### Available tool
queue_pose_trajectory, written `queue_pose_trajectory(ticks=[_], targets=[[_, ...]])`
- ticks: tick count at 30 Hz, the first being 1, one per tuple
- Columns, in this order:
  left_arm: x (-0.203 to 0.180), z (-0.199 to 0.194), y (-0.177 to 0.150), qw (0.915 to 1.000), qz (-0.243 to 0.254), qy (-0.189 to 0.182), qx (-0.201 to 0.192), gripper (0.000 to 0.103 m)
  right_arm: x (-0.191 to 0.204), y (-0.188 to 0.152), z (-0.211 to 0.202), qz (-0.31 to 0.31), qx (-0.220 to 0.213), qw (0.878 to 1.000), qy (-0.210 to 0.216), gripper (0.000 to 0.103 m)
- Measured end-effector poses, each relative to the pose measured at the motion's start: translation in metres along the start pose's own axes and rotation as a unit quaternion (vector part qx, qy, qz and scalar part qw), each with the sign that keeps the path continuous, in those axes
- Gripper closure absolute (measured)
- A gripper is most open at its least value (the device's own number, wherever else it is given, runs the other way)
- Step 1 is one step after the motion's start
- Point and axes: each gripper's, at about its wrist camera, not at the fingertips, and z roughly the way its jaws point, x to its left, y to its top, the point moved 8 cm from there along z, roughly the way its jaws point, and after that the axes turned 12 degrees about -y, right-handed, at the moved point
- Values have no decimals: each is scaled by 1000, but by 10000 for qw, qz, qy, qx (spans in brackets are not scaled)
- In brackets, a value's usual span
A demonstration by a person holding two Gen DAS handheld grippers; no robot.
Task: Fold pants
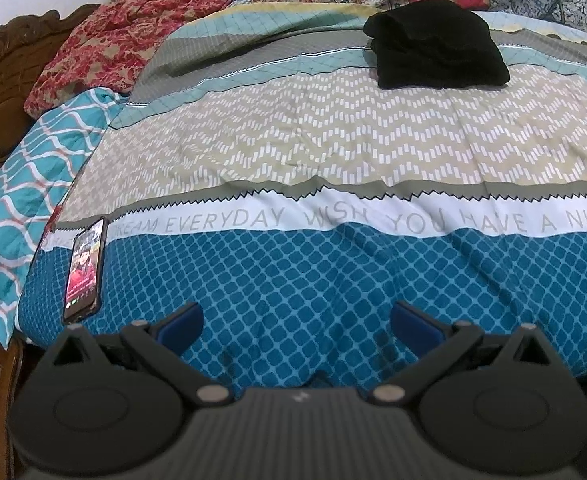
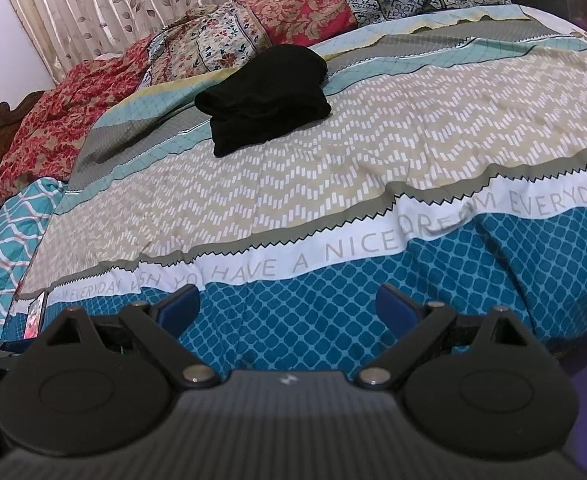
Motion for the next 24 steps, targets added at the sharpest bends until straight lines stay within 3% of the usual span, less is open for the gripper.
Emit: queue_pose_trajectory(ticks=[24], targets=[[-21,3,16,9987,418,278,44,0,-28,12,7,279,-10,9995,153,7]])
